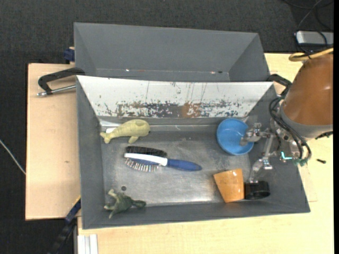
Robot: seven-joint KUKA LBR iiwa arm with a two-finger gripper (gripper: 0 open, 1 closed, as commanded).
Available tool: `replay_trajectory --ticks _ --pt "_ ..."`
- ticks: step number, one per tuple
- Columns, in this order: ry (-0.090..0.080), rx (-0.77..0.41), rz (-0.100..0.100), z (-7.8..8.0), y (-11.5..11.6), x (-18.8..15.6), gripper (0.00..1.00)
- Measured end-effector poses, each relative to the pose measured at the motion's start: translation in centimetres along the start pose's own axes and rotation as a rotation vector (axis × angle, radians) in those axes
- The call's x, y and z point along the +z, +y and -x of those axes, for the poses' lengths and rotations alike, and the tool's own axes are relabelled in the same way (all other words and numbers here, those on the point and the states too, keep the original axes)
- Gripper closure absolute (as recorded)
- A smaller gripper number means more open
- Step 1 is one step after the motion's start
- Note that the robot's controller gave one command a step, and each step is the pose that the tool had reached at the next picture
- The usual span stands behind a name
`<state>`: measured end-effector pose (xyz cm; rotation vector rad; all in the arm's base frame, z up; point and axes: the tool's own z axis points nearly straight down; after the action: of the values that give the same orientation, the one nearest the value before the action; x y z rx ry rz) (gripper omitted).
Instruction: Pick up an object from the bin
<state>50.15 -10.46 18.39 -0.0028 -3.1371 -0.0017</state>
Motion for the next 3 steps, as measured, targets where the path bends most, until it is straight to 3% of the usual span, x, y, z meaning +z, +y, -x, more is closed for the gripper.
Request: replay_trajectory --ticks 1,2,3 --pt "-0.001 -0.587 0.001 -0.5 2.9 8.4 0.0" --pt "-0.005 -0.586 -0.002 -0.4 2.8 8.2 1.0" --pt "-0.016 -0.603 -0.008 0.1 3.0 9.8 1.0"
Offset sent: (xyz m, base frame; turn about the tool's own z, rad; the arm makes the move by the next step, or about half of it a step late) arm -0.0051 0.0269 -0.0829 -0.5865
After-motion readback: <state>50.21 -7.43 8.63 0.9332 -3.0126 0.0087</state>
